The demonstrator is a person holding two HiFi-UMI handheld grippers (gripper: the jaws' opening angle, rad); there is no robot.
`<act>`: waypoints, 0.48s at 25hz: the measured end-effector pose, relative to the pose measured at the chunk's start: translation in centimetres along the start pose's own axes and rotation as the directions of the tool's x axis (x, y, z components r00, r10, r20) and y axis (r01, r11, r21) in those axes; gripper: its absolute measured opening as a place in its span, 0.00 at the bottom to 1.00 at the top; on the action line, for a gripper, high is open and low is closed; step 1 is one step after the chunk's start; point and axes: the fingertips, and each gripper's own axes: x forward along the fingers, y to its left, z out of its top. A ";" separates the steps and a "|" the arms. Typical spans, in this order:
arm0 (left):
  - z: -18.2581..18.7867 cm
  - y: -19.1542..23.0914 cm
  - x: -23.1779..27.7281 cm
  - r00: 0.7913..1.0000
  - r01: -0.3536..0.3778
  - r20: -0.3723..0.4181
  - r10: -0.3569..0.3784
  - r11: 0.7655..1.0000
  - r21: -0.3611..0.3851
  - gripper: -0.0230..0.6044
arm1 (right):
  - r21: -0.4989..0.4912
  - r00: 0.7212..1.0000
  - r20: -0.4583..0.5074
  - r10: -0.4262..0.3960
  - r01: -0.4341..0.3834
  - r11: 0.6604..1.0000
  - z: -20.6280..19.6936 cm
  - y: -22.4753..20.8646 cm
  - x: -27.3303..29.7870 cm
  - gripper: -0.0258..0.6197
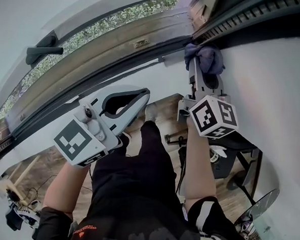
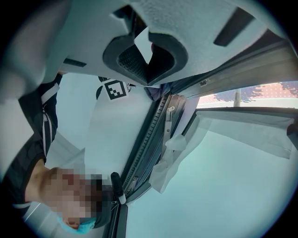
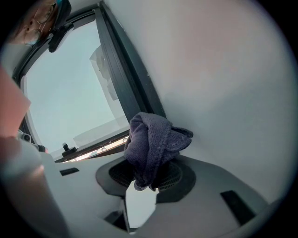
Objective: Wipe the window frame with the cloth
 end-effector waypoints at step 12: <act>-1.1 0.6 -0.1 1.000 -0.019 -0.006 0.019 1.000 -0.014 0.07 | 0.016 1.000 -0.026 0.000 0.000 1.000 -2.4 -0.8 1.1 0.20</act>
